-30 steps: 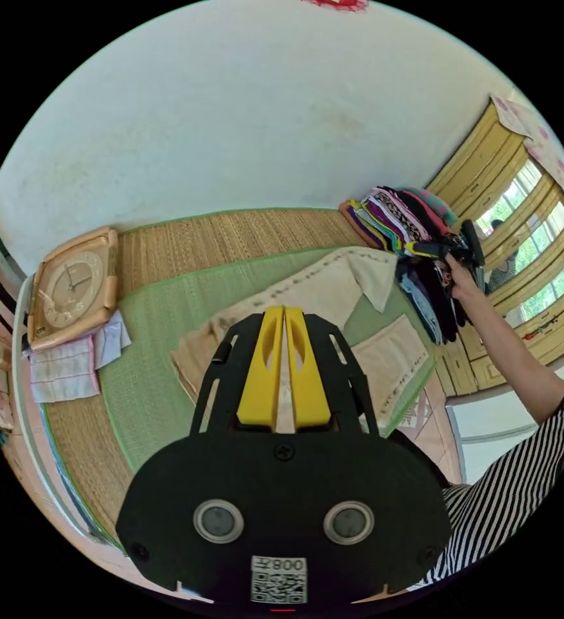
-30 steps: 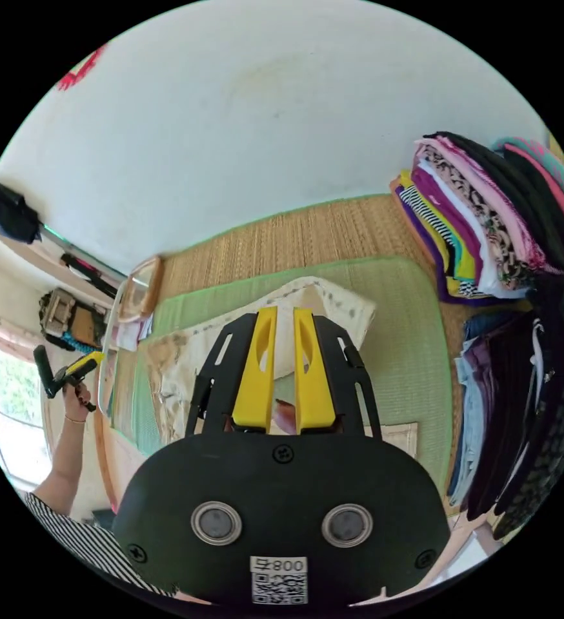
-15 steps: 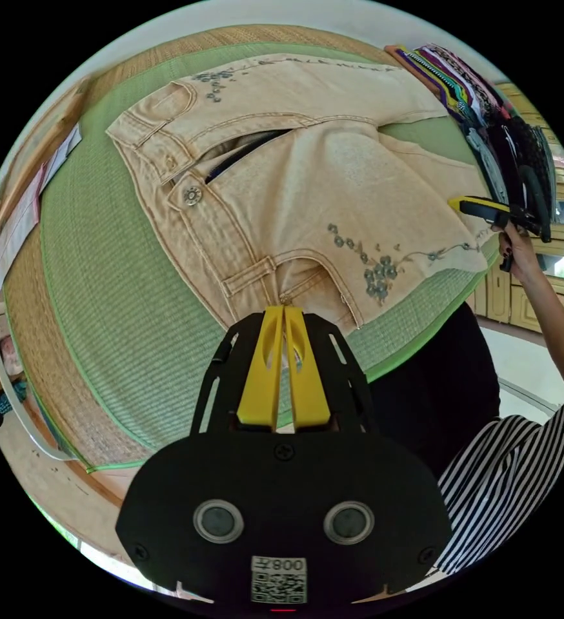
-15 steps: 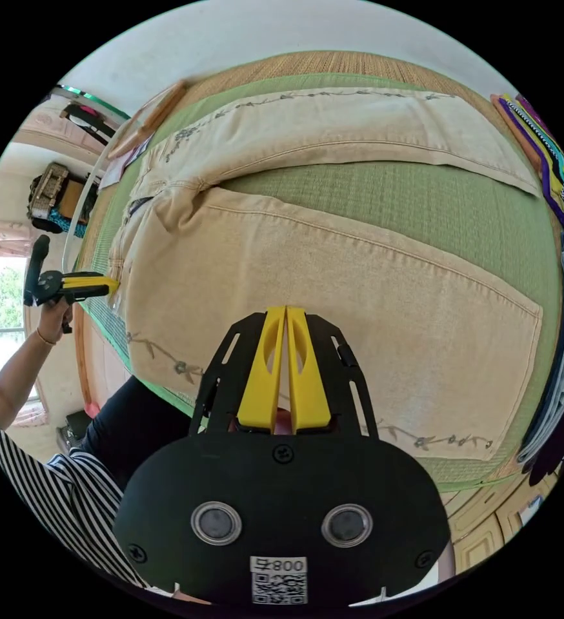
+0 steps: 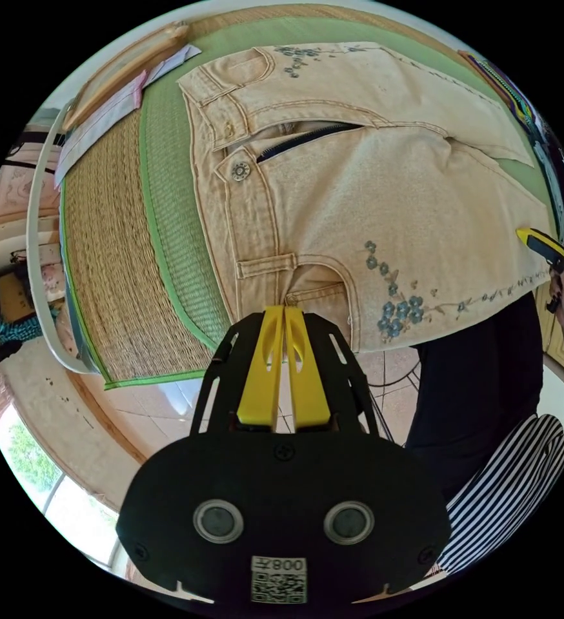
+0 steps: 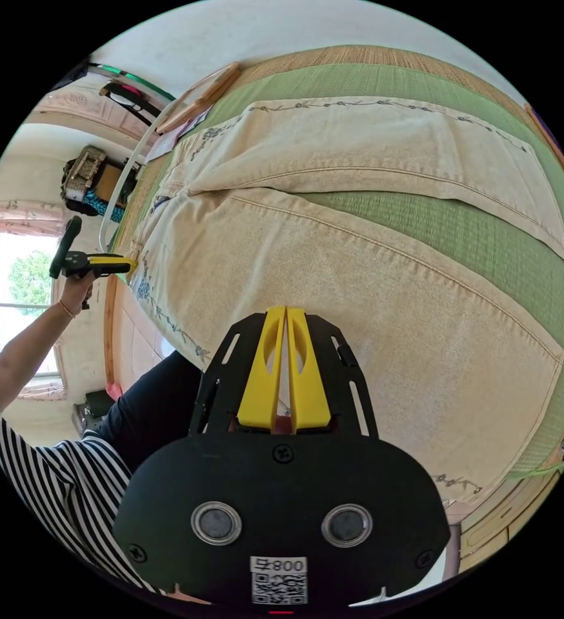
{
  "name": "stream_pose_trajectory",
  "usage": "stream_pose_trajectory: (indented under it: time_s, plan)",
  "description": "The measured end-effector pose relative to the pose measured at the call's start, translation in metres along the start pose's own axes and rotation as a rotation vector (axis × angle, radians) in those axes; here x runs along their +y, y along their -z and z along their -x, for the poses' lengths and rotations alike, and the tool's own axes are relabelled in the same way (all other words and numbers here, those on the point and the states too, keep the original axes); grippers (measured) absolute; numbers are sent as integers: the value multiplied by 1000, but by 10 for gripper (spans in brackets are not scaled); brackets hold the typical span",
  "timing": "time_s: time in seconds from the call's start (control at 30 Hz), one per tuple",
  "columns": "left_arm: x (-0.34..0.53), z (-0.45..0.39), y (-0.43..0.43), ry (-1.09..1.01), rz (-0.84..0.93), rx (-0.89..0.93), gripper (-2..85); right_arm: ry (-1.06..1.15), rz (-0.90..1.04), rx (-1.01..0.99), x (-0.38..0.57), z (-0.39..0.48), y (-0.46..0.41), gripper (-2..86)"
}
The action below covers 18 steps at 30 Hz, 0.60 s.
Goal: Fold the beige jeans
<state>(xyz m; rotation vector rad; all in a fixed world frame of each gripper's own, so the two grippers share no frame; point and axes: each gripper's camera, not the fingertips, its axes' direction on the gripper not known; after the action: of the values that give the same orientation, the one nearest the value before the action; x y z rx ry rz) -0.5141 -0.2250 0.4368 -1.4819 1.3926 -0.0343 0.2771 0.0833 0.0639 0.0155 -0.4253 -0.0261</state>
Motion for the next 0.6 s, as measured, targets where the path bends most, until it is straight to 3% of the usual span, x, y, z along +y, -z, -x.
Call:
stream_pose_trajectory:
  time_s: [0.23, 0.43, 0.6]
  plan:
    - [-5, -17, 21, -54, -186, 12, 0, -54, -46, 116, 9, -4, 36, 1]
    - [-20, -17, -5, -47, -105, 36, 0, -349, -133, 234, 47, -56, 65, 1]
    - [-21, -6, -10, -10, -127, 79, 1, -379, -136, 271, 52, -71, 65, 1]
